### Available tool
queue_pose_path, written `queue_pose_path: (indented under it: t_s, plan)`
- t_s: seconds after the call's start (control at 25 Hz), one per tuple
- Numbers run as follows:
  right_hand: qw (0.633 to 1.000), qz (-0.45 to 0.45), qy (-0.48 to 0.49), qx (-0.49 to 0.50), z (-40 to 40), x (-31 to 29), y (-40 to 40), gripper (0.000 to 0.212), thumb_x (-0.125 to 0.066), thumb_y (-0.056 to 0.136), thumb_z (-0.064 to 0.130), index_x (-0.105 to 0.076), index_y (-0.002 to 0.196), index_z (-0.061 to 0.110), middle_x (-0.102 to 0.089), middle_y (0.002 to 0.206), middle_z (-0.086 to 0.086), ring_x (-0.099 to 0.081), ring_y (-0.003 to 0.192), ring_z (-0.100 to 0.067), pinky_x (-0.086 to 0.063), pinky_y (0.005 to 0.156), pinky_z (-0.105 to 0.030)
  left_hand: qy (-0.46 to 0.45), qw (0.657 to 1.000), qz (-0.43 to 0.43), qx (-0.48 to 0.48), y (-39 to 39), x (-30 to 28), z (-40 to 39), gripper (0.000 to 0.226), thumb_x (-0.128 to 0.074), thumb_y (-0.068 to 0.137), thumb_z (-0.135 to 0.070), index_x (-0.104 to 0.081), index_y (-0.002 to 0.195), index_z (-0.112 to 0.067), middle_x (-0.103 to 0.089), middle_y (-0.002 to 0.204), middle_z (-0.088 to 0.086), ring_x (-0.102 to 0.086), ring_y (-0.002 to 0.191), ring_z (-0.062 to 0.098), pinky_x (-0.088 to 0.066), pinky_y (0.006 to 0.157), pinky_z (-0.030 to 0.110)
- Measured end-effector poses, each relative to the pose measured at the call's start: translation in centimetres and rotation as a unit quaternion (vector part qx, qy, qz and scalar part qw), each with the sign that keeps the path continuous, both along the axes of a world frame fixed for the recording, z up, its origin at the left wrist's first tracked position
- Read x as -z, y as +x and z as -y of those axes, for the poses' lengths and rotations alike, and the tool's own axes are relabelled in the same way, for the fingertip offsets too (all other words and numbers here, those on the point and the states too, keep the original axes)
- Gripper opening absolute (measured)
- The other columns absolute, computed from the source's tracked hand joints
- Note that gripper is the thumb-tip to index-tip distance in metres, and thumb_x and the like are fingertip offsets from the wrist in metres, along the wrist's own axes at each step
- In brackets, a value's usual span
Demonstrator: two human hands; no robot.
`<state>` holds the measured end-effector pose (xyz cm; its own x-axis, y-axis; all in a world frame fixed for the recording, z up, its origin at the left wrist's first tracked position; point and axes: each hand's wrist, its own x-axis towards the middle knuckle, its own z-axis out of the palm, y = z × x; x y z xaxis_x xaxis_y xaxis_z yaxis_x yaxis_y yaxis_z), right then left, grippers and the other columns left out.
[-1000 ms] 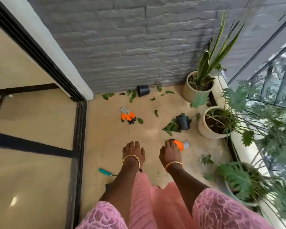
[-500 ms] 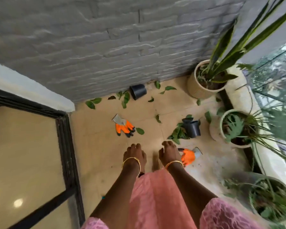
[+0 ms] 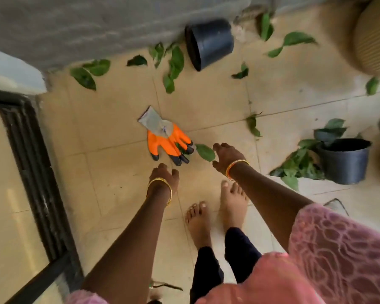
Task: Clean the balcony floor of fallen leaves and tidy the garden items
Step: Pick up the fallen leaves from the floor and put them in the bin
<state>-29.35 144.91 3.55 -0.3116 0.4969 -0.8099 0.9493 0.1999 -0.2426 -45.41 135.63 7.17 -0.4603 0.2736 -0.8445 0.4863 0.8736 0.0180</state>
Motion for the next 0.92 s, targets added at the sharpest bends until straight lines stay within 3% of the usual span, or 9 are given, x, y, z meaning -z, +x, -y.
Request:
queue_pose_path:
  t_s: [0.08,0.16,0.24,0.32,0.48,0.6,0.72,0.84,0.92]
  plan:
    - [0.999,-0.015,0.02,0.027,1.7,4.6,-0.7,0.067,-0.064,0.085,0.028,-0.029,0.14,0.014,-0.038,0.137,-0.014,-0.044,0.121,-0.033,-0.047,0.091,-0.042,-0.008,0.992,0.021,-0.121,-0.6,4.6,-0.1,0.056,-0.048,0.096,-0.038,-0.038,0.14,-0.004,-0.043,0.143,0.017,-0.043,0.13,0.034,-0.037,0.103,0.038]
    - [0.995,-0.03,0.077,0.055,3.1,7.4,-1.4,0.071,-0.067,0.083,0.03,-0.028,0.14,0.014,-0.035,0.137,-0.014,-0.042,0.119,-0.033,-0.05,0.088,-0.043,0.049,0.969,0.046,-0.238,-0.8,7.9,-0.2,0.057,-0.056,0.093,-0.036,-0.042,0.137,-0.003,-0.051,0.135,0.015,-0.05,0.123,0.032,-0.042,0.097,0.035]
    - [0.988,-0.051,0.123,0.08,3.7,9.3,-1.9,0.063,-0.064,0.085,0.028,-0.033,0.137,0.012,-0.038,0.133,-0.016,-0.043,0.117,-0.033,-0.051,0.085,-0.042,0.127,0.948,0.059,-0.286,-0.9,10.0,-0.5,0.049,-0.061,0.091,-0.027,-0.049,0.131,-0.002,-0.06,0.121,0.012,-0.057,0.109,0.029,-0.042,0.082,0.028]
    - [0.982,-0.086,0.131,0.108,3.7,10.3,-2.1,0.046,-0.057,0.09,0.023,-0.041,0.132,0.011,-0.045,0.127,-0.015,-0.045,0.115,-0.032,-0.048,0.086,-0.04,0.139,0.921,0.082,-0.354,-1.1,11.0,-1.2,0.038,-0.058,0.093,-0.02,-0.053,0.126,-0.002,-0.06,0.112,0.008,-0.056,0.098,0.023,-0.04,0.077,0.029]
    - [0.97,-0.11,0.108,0.189,3.3,9.7,-1.3,0.022,-0.05,0.094,0.013,-0.057,0.113,0.006,-0.056,0.11,-0.015,-0.054,0.1,-0.032,-0.044,0.081,-0.031,0.077,0.88,0.136,-0.449,-2.2,10.2,-1.6,0.034,-0.045,0.099,-0.025,-0.049,0.131,-0.014,-0.054,0.132,0.01,-0.054,0.107,0.024,-0.043,0.075,0.035]
    - [0.972,-0.15,0.12,0.136,3.3,7.7,-1.6,0.019,-0.058,0.09,0.012,-0.064,0.107,0.006,-0.056,0.114,-0.013,-0.052,0.105,-0.03,-0.047,0.085,-0.033,0.093,0.867,0.139,-0.469,-3.7,8.5,-1.8,0.03,-0.039,0.101,-0.023,-0.046,0.129,-0.016,-0.053,0.132,0.01,-0.056,0.109,0.026,-0.046,0.069,0.033]
    - [0.973,-0.198,0.103,0.059,4.0,7.5,-3.4,0.015,-0.064,0.085,0.007,-0.068,0.099,0.006,-0.052,0.127,-0.013,-0.049,0.116,-0.03,-0.049,0.092,-0.037,0.113,0.815,0.173,-0.541,-5.2,6.6,-1.8,0.018,-0.034,0.102,-0.02,-0.052,0.105,-0.015,-0.064,0.099,0.005,-0.06,0.082,0.018,-0.046,0.074,0.035]
    - [0.963,-0.219,0.08,0.136,4.7,8.3,-6.0,0.01,-0.065,0.083,0.005,-0.067,0.093,0.004,-0.048,0.131,-0.014,-0.052,0.116,-0.029,-0.048,0.092,-0.029,0.119,0.748,0.253,-0.602,-7.4,5.7,-0.9,0.033,-0.026,0.102,-0.016,-0.045,0.075,-0.019,-0.053,0.05,-0.009,-0.052,0.057,0.009,-0.045,0.076,0.029]
    - [0.954,-0.209,0.078,0.202,5.3,8.6,-7.0,0.012,-0.065,0.083,0.004,-0.066,0.095,0.002,-0.049,0.128,-0.013,-0.053,0.113,-0.026,-0.041,0.087,-0.017,0.14,0.694,0.302,-0.638,-8.6,4.9,-0.2,0.035,-0.023,0.099,-0.01,-0.045,0.073,-0.019,-0.047,0.046,-0.01,-0.048,0.045,0.007,-0.045,0.073,0.026]
